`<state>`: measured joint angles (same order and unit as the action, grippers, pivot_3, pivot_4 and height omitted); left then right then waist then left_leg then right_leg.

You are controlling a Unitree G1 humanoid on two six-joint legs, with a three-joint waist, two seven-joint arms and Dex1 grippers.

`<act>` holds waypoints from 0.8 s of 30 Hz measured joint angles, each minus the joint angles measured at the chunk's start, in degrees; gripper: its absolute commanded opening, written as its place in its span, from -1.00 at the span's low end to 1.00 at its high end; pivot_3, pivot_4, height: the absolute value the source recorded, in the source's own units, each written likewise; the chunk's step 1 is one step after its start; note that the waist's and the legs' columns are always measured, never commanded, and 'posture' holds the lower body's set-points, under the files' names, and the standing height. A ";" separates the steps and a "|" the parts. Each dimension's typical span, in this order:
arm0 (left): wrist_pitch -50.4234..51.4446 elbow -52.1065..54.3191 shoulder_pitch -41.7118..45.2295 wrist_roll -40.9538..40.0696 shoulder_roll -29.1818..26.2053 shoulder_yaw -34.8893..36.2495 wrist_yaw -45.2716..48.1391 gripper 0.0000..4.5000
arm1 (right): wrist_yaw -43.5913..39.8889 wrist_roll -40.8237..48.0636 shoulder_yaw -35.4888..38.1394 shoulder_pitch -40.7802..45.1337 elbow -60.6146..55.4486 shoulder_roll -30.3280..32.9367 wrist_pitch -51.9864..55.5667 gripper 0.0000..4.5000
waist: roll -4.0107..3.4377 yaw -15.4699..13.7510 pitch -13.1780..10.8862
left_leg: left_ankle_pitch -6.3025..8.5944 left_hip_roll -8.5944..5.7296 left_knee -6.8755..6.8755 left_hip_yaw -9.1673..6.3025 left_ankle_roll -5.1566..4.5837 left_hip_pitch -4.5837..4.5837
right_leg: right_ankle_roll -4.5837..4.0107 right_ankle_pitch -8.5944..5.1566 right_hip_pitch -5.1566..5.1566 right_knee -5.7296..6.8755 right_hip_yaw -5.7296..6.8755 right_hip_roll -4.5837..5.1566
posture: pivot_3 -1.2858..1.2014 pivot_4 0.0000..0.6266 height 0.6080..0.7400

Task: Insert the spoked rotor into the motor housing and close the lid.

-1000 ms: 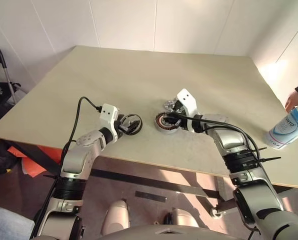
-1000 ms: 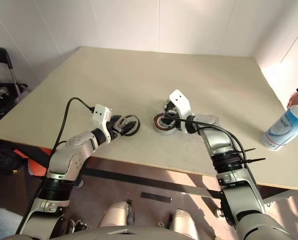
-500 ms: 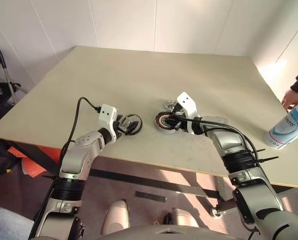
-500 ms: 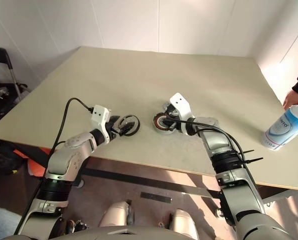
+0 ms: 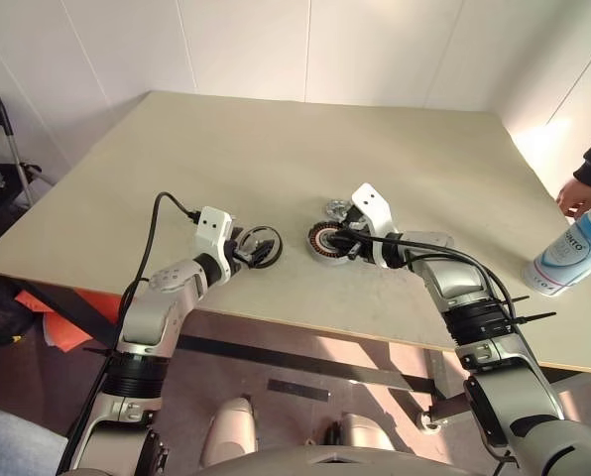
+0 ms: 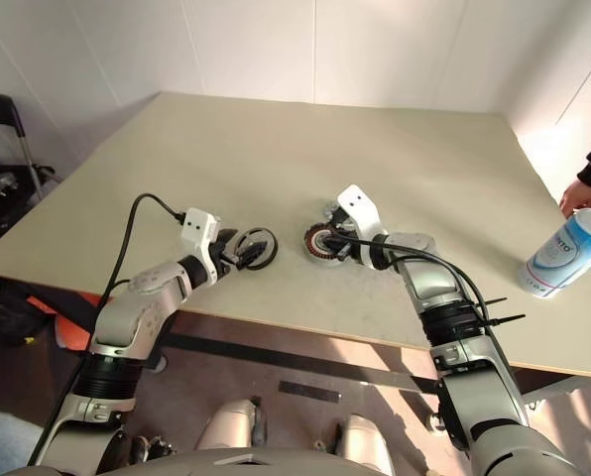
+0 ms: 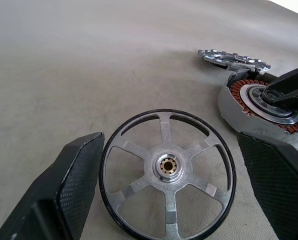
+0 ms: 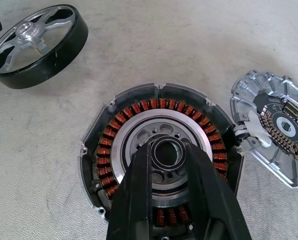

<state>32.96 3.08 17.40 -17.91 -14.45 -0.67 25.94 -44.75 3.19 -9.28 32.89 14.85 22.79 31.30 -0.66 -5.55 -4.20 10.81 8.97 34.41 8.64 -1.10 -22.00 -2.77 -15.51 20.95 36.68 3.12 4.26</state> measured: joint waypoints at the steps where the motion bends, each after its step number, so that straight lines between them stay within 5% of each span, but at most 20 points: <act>1: -0.01 0.00 0.00 0.04 0.00 0.00 0.00 1.00 | -0.09 0.01 -0.02 -0.01 -0.11 0.15 0.02 -0.10 | 0.00 0.00 0.00 | 0.00 0.00 0.00 0.00 0.01 0.00 | 0.00 0.00 0.00 0.00 0.00 0.00 | 0.03 -1.00 1.00; 8: -0.20 -0.11 -0.04 0.28 -0.02 0.01 0.00 1.00 | 0.02 -0.04 -0.60 -0.12 -1.11 0.45 -0.13 0.99 | 0.00 0.01 0.00 | 0.00 0.00 -0.01 0.00 0.00 -0.01 | 0.00 0.00 0.01 0.00 0.00 0.00 | 0.03 -1.00 1.00; 16: -0.34 -0.38 -0.14 0.40 0.02 -0.03 -0.01 1.00 | 1.18 0.10 -0.01 0.66 -1.52 0.54 0.46 0.99 | 0.00 0.02 0.00 | -0.01 0.00 -0.01 0.01 0.01 -0.02 | 0.00 0.00 0.03 0.00 0.00 0.00 | 0.03 -1.00 1.00; 24: -0.70 -0.60 -0.15 0.60 0.11 -0.12 -0.01 1.00 | 1.62 0.59 1.83 1.97 -1.52 1.44 0.50 0.14 | 0.00 0.01 0.00 | -0.02 0.00 -0.01 0.00 0.02 -0.02 | 0.00 0.00 0.03 -0.01 0.00 0.00 | 0.03 -1.00 1.00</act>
<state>32.25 2.47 17.25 -17.31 -14.34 -0.80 25.93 -43.14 3.77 -7.45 34.86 13.33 24.23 31.80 -0.66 -5.54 -4.20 10.80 8.97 34.40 8.65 -1.07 -22.02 -2.77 -15.51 20.98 36.68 3.12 4.26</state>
